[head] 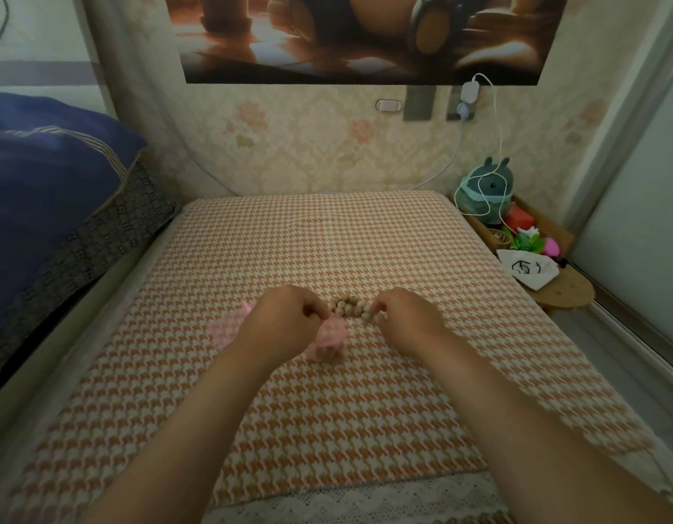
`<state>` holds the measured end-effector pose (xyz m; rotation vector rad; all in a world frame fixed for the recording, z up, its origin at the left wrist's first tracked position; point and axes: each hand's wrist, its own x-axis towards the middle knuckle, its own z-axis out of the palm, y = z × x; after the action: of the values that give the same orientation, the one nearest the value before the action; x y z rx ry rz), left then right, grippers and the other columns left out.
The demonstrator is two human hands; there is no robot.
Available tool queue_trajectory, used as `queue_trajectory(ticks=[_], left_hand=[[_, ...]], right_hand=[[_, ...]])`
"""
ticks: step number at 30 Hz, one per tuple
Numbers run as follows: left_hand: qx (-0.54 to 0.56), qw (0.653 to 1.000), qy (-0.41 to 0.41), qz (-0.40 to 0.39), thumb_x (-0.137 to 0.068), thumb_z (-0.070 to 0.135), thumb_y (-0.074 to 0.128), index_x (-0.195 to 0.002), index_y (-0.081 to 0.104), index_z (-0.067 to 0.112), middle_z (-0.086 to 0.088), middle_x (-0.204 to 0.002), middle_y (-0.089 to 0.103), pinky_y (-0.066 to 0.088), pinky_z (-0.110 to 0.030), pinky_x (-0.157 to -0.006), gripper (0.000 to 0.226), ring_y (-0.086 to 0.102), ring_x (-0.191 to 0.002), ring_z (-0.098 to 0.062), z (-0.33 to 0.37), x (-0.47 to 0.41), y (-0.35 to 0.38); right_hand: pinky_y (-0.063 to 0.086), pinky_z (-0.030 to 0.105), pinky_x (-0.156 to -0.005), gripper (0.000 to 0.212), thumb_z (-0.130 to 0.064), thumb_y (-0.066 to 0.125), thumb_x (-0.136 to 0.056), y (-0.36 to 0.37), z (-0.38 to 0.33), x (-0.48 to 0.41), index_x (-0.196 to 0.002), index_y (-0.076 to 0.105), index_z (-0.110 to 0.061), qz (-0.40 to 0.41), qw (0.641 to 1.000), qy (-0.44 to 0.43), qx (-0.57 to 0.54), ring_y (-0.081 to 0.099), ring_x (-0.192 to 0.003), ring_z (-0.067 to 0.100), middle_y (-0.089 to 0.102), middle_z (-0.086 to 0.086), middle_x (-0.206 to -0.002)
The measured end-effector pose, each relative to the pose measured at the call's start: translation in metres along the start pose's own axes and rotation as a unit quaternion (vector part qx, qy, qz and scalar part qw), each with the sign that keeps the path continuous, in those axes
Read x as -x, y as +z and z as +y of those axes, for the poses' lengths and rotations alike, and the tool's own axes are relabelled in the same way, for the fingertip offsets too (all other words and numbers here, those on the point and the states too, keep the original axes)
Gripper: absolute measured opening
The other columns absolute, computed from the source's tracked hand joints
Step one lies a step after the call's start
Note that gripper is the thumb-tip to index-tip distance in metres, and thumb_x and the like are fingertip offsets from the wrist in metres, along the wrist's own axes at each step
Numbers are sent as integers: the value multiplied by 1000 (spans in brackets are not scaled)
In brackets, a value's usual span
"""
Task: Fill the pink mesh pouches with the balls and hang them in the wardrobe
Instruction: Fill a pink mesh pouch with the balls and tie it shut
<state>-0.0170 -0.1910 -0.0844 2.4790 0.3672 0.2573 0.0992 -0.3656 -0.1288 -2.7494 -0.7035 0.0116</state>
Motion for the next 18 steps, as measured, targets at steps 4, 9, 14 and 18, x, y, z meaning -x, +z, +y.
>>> queue_trajectory(ticks=[4, 9, 14, 18], left_hand=[[-9, 1000, 4, -14, -90, 10, 59, -87, 76, 24, 2, -89, 74, 60, -37, -65, 22, 68, -67, -20, -3, 2, 3], [8, 999, 13, -44, -89, 9, 56, -97, 76, 21, 1, -93, 74, 43, -17, -44, 25, 56, -51, -10, -1, 1, 3], [30, 998, 15, -61, -92, 9, 54, -122, 69, 17, 3, -122, 67, 45, -16, -76, 35, 63, -102, -10, -3, -1, 0], [48, 996, 8, -72, -90, 9, 55, -121, 69, 17, 2, -111, 70, 44, -16, -70, 35, 63, -91, -10, -5, -2, -1]], right_hand=[[55, 33, -76, 17, -20, 60, -98, 8, -1, -6, -94, 62, -37, -2, 1000, 7, 2, 63, -91, 15, 68, -8, -107], [44, 27, -64, 10, -25, 60, -96, 11, -4, -9, -101, 64, -32, 14, 999, 12, -51, 59, -84, 10, 68, -10, -102], [50, 25, -71, 10, -33, 68, -93, -11, -31, -3, -103, 68, -32, 101, 979, -43, -170, 61, -85, 2, 67, -17, -96], [45, 17, -65, 9, -31, 77, -87, -28, -58, 10, -92, 70, -33, 112, 953, -111, -257, 57, -66, -10, 69, -19, -88]])
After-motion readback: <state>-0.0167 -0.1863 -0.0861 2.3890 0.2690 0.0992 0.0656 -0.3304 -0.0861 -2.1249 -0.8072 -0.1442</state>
